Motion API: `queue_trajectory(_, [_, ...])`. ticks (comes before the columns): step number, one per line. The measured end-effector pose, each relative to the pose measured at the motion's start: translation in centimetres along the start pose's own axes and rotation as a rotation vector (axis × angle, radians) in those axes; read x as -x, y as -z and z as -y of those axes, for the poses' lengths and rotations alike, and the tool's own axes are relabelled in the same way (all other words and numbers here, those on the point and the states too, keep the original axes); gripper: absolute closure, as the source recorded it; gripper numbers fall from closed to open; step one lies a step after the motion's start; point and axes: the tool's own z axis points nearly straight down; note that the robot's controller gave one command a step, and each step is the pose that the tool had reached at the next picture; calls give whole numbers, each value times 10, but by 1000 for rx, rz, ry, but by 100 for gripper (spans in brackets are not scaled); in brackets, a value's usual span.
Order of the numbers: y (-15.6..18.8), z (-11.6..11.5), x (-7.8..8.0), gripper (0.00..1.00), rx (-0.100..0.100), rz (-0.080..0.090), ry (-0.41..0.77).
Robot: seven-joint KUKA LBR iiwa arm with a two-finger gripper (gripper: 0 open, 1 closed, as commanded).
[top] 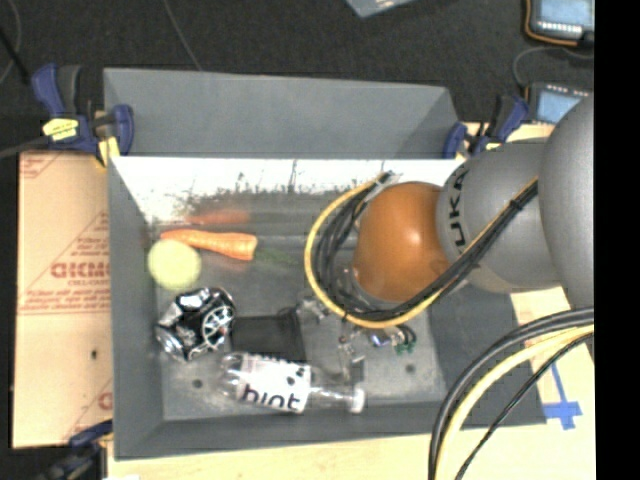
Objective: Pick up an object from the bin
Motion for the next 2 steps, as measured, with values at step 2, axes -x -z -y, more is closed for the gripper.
queue_trajectory(2, [-6,-19,39,0,1,2,-292])
